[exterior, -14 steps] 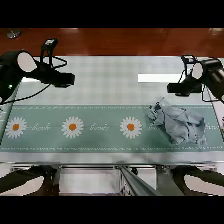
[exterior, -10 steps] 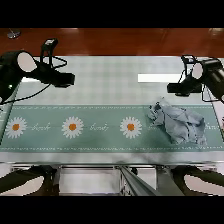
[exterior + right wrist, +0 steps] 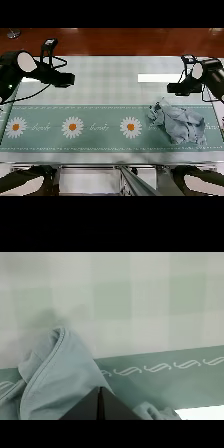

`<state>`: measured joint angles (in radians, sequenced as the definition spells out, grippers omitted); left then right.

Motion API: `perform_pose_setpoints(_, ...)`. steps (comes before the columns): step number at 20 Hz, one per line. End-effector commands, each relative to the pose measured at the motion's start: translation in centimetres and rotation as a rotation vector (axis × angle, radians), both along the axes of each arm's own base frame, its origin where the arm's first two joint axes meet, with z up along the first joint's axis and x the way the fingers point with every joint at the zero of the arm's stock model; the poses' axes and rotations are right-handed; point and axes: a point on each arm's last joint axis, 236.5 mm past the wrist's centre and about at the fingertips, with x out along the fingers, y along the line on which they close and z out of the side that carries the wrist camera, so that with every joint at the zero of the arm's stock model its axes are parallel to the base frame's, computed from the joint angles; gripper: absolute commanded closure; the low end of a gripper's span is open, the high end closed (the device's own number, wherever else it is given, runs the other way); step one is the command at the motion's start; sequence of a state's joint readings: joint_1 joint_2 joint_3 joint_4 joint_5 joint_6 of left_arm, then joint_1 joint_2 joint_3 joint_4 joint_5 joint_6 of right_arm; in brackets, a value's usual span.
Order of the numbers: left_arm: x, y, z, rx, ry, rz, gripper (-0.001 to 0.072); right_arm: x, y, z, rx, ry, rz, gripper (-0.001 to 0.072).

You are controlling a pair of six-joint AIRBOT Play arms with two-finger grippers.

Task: Fold the shirts.

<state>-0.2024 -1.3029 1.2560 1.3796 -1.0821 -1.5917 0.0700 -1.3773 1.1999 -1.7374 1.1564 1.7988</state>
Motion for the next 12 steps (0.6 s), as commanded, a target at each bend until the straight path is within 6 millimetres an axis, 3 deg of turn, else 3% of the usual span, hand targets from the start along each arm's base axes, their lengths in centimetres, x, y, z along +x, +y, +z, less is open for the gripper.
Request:
perform_pose_setpoints(1,0.1,0.0,0.0,0.0,-0.004,0.002,0.0688,1.2,0.2,0.3,0.006,-0.051,0.007,0.0689)
perform_pose_setpoints(6,0.7,-0.2,0.3,-0.013,-0.031,0.01,0.0688,1.6,0.4,0.4,0.015,-0.069,0.006,0.0687)
perform_pose_setpoints(7,0.9,-0.3,0.4,-0.019,-0.036,0.012,0.0688,1.5,0.2,0.4,0.005,-0.065,0.008,0.0639)
perform_pose_setpoints(8,1.0,-0.3,0.2,-0.019,-0.035,0.013,0.0675,1.4,-0.1,0.4,-0.006,-0.059,0.009,0.0328)
perform_pose_setpoints(9,0.8,-0.3,-0.3,-0.016,-0.016,0.011,0.0465,0.8,-0.4,0.4,-0.023,-0.032,0.021,0.0095)
perform_pose_setpoints(10,0.1,-0.3,-1.0,-0.011,0.026,0.004,0.0007,0.0,-1.1,0.5,-0.063,0.013,0.055,0.009)
perform_pose_setpoints(12,-1.5,0.5,-1.9,0.034,0.096,-0.042,0.0007,-2.5,-2.6,0.6,-0.105,0.118,0.059,0.009)
